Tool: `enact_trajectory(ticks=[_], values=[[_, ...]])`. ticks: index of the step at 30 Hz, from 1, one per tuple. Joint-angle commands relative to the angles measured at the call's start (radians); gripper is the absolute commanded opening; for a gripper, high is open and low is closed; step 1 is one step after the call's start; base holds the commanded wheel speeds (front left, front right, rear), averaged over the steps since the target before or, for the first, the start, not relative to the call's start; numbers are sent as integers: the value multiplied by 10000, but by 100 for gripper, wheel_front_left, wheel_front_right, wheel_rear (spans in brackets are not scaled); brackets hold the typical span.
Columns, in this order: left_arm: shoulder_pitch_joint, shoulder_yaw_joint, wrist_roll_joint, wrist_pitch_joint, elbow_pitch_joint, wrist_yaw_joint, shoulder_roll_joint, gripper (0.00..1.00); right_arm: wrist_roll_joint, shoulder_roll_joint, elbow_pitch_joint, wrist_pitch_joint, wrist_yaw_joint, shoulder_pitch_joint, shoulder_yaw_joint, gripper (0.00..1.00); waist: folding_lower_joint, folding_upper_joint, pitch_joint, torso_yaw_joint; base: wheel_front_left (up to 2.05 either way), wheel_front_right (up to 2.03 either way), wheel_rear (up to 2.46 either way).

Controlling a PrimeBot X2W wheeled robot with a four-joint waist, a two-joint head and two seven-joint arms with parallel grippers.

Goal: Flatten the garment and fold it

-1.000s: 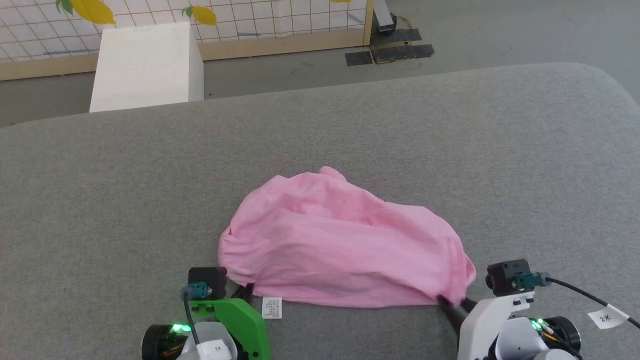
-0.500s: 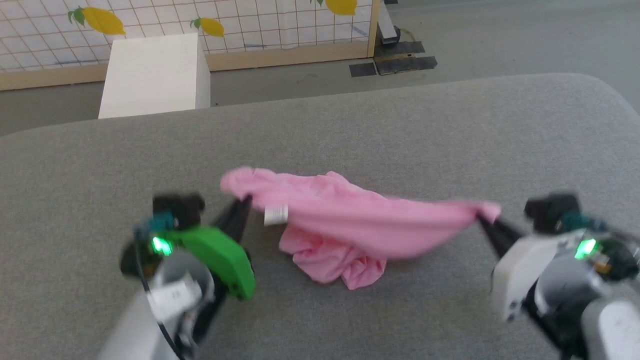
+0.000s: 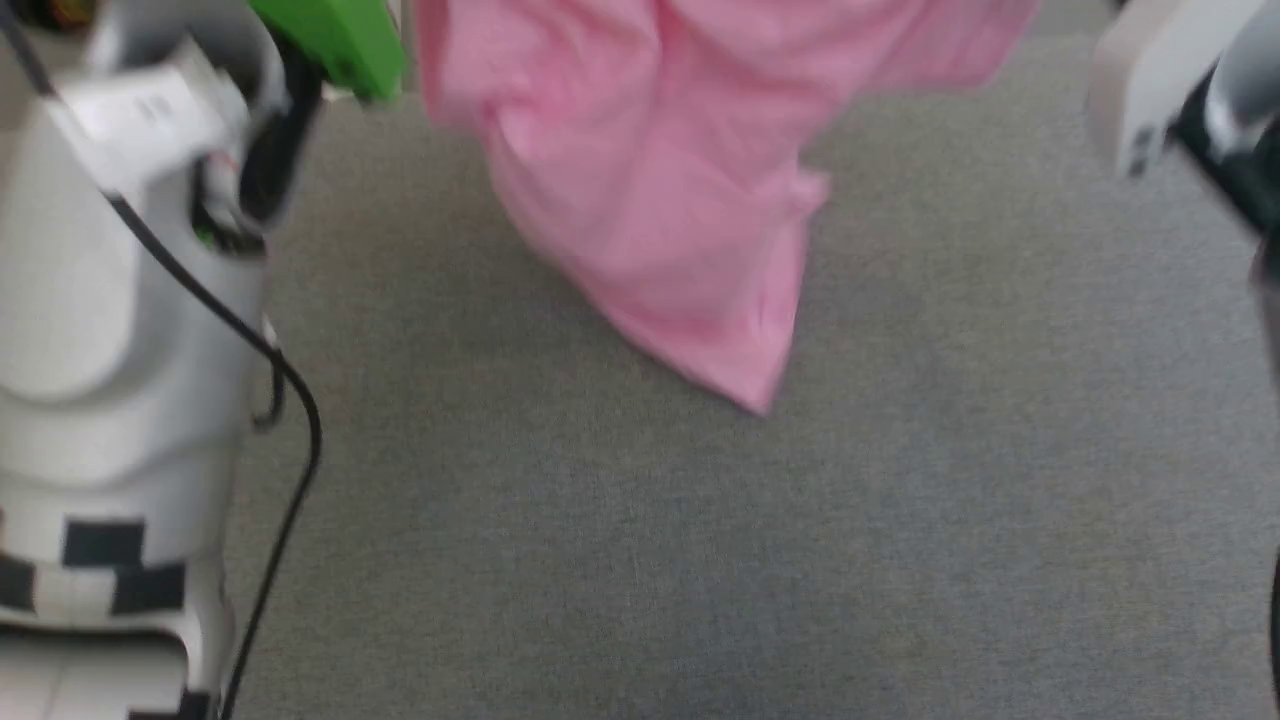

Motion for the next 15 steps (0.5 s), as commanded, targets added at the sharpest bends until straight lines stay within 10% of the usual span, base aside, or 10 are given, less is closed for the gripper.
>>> enact_trajectory(ticks=[1,9,15], values=[[-712,191,139,-334,228,178,-49,0,-170,-96,322,-347,-15,-778,119,0,-1,0,1443,52,0,0,0],[-3070,700,984,-2479,1129,661,166,0,-1048,142,1866,-2645,-15,-3717,61,0,-1,0,2757,-118,0,0,0],[-1948,475,838,-2707,2123,433,147,0,-641,290,2972,-2932,-15,-2900,538,0,-1,0,2423,-99,0,0,0]])
